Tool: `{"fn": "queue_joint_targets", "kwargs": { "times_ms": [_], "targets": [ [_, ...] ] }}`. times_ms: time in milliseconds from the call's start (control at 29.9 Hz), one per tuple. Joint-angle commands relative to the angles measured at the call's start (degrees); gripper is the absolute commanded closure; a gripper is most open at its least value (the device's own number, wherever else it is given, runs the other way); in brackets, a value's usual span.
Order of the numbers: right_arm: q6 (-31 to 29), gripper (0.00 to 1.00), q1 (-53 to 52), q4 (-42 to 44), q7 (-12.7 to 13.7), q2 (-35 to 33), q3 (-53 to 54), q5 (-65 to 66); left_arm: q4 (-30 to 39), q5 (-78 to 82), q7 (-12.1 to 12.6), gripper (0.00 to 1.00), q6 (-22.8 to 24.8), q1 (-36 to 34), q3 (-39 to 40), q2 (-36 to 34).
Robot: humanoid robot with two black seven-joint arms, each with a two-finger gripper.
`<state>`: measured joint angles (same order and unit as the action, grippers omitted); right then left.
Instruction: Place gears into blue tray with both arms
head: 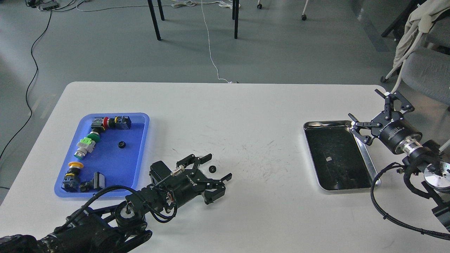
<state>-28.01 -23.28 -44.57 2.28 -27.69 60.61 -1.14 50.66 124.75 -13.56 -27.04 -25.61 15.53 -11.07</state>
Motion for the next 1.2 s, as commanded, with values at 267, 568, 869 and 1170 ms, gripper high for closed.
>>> {"fn": "queue_joint_targets", "kwargs": {
  "times_ms": [267, 568, 869, 1170],
  "targets": [
    [0.01, 0.03, 0.08, -0.17, 0.0, 0.09, -0.32, 0.0, -3.29, 0.25, 0.03, 0.55, -0.11, 0.04, -0.06, -0.79],
    [0.01, 0.03, -0.36, -0.34, 0.0, 0.09, -0.41, 0.0, -3.2, 0.25, -0.06, 0.94, -0.2, 0.39, -0.15, -1.06],
    [0.01, 0.03, -0.53, -0.43, -0.08, 0.09, -0.41, 0.0, 0.3, -0.21, 0.29, 0.96, -0.96, -1.89, 0.73, -3.59],
    [0.01, 0.03, -0.62, -0.43, -0.08, 0.01, -0.23, 0.0, 6.99, -16.18, 0.64, 0.96, -0.96, -6.47, 0.47, -20.03]
  ]
}}
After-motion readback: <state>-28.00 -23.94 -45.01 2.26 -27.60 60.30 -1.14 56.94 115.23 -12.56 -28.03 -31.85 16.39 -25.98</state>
